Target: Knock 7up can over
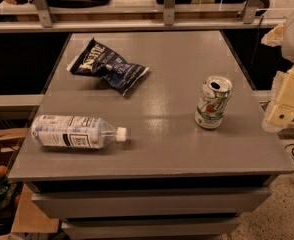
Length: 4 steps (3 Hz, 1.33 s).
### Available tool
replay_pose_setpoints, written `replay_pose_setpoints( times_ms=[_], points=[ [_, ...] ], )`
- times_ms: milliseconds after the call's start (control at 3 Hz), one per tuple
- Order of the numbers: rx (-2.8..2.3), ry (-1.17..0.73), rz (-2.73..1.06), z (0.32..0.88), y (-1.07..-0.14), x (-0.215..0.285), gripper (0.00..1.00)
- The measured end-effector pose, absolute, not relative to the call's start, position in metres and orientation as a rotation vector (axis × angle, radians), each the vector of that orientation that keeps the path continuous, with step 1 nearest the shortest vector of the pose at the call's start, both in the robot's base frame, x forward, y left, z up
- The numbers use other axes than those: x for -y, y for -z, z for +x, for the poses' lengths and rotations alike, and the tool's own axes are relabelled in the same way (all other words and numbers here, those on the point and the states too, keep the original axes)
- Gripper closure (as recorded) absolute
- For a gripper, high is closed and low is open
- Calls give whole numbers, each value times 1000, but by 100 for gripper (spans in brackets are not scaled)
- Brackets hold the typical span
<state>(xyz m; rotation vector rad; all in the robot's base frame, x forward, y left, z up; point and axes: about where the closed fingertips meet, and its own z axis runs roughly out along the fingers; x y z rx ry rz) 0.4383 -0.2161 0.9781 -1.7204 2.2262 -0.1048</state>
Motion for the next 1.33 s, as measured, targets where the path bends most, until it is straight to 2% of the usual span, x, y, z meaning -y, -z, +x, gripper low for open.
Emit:
replay_pose_setpoints(
  times_ms=[333,1333],
  points=[
    [-2221,100,-1713,439,-979,215,0],
    [-2154,-241,-1538,462,-923,209,0]
  ],
)
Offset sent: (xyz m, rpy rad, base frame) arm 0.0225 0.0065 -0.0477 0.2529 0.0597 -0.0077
